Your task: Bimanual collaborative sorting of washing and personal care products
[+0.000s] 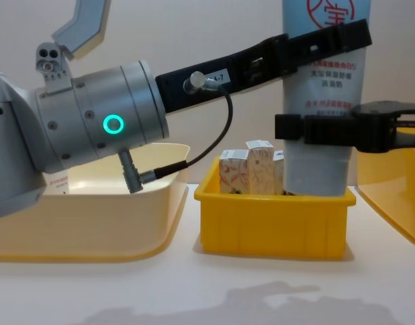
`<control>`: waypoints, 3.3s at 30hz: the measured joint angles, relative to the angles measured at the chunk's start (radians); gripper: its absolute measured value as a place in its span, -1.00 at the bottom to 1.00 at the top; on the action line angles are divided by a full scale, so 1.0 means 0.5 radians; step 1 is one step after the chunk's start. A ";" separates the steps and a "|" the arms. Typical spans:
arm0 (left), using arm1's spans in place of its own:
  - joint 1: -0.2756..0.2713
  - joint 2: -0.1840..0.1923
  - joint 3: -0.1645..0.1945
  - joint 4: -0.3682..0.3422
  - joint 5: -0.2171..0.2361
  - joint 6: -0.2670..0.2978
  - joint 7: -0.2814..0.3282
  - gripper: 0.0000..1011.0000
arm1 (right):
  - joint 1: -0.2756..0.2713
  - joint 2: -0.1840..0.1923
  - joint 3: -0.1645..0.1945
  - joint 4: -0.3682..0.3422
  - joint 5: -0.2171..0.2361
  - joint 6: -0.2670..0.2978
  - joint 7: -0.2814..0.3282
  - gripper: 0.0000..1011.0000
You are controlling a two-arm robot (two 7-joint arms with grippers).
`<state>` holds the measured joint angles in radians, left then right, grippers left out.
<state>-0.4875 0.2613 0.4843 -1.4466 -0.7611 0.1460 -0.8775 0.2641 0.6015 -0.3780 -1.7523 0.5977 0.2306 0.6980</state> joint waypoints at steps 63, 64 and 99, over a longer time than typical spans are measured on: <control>0.000 0.000 0.000 0.000 0.000 0.000 0.000 0.98 | -0.355 0.027 0.432 -0.058 -0.211 -0.168 -0.941 -0.10; 0.000 0.000 0.000 0.000 0.000 0.000 0.000 0.98 | -0.339 0.018 0.434 -0.038 -0.222 -0.173 -0.956 -0.10; 0.000 0.000 0.000 0.000 0.000 0.000 0.000 0.98 | 0.345 -0.295 0.345 0.775 -0.526 -0.436 -1.099 -0.10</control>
<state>-0.4874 0.2612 0.4843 -1.4466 -0.7611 0.1460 -0.8775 0.4366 0.4538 -0.2054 -1.3646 0.3346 0.0128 0.1484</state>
